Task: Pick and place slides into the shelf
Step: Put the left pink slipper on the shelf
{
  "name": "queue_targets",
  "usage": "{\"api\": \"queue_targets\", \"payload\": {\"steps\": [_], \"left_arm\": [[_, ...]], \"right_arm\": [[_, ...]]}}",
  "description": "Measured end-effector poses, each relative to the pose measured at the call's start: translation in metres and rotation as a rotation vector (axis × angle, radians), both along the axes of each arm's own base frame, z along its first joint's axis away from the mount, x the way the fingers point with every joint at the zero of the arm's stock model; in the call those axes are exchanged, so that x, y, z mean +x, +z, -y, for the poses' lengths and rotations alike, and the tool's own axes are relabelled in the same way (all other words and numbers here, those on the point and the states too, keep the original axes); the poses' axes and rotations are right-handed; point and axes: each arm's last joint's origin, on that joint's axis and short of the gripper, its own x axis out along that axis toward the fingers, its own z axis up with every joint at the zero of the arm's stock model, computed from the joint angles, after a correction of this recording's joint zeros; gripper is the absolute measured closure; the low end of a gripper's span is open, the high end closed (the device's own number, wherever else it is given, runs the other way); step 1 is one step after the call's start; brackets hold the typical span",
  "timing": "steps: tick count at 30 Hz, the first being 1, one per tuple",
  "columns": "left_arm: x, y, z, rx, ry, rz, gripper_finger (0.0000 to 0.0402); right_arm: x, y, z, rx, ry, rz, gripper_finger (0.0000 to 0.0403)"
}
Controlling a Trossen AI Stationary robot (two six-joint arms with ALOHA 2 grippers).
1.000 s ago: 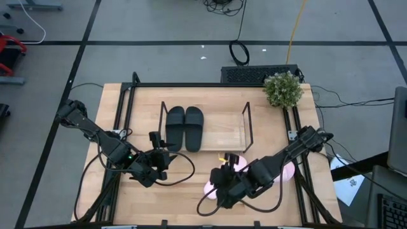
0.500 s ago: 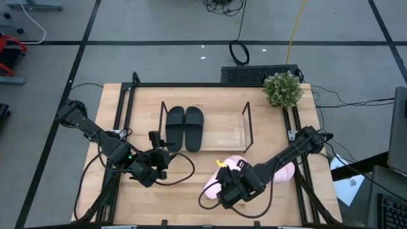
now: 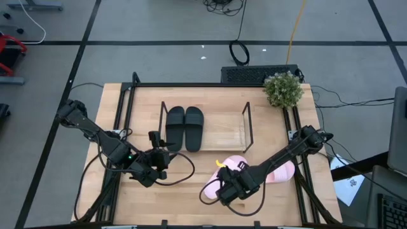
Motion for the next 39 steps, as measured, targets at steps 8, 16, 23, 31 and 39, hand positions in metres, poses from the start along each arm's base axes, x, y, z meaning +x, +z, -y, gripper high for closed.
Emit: {"api": "queue_targets", "payload": {"steps": [8,16,23,31,39], "left_arm": [[0.0,0.0,0.0,0.0,0.0,0.0,0.0186],[0.0,0.0,0.0,0.0,0.0,0.0,0.0186],[0.0,0.0,0.0,0.0,0.0,0.0,0.0186],[0.0,0.0,0.0,0.0,0.001,0.0,0.0186],[0.0,0.0,0.0,-0.001,0.001,0.001,0.0186]], "right_arm": [[-0.001,0.0,0.003,-0.051,-0.013,-0.001,0.0287],[-0.006,-0.001,0.007,-0.085,-0.042,-0.045,0.0287],[-0.003,-0.001,0.009,-0.092,-0.05,-0.024,0.0287],[-0.001,-0.001,0.01,-0.081,-0.073,-0.014,0.0287],[-0.005,-0.01,0.013,-0.091,-0.085,-0.042,0.0287]]}}
